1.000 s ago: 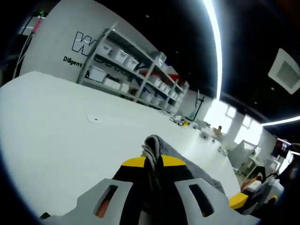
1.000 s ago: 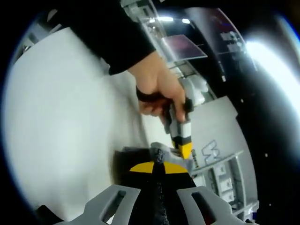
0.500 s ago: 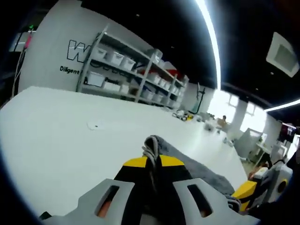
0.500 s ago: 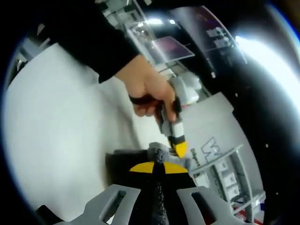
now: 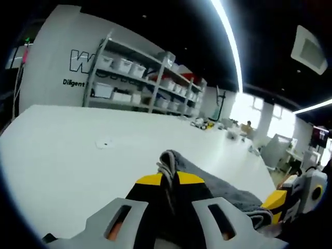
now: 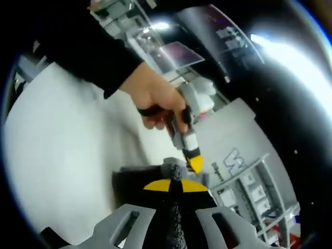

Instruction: Open the folded towel by lifting each exposed corner and separating the folded layers until the towel lies flat within the target outline without major curled edges

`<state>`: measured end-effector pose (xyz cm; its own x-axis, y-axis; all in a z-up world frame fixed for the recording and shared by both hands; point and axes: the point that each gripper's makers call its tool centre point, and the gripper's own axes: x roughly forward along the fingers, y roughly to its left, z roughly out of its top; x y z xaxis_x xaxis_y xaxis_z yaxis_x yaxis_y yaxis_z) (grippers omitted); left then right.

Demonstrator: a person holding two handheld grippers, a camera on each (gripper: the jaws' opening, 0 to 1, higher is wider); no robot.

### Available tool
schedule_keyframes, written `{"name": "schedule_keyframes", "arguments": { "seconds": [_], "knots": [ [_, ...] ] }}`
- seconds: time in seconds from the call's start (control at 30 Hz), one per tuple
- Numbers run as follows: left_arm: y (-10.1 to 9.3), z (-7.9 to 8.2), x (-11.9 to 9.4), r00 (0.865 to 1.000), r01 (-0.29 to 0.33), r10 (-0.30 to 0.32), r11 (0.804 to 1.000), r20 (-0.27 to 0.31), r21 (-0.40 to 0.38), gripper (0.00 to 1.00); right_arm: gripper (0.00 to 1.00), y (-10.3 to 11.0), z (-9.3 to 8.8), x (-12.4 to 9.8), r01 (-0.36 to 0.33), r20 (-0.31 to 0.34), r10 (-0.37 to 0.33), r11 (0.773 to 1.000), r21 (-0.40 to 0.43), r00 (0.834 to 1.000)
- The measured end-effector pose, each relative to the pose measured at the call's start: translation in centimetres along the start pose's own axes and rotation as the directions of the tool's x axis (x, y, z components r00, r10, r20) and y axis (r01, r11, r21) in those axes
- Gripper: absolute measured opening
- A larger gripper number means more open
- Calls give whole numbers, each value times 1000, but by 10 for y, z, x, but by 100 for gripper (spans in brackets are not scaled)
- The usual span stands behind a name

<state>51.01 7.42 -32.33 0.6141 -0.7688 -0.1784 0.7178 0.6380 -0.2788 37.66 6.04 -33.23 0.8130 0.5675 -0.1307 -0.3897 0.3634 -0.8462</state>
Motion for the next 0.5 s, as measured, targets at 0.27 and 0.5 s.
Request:
{"name": "schedule_keyframes", "arguments": {
  "seconds": [0.27, 0.5],
  "knots": [
    [-1, 1, 1, 1000, -2, 2, 1000, 9, 12, 9, 0, -10, 0, -3, 36, 11, -36, 998, 52, 999],
    [0, 0, 1, 1000, 0, 0, 1000, 10, 9, 13, 0, -11, -1, -5, 44, 11, -45, 995, 85, 999]
  ]
}}
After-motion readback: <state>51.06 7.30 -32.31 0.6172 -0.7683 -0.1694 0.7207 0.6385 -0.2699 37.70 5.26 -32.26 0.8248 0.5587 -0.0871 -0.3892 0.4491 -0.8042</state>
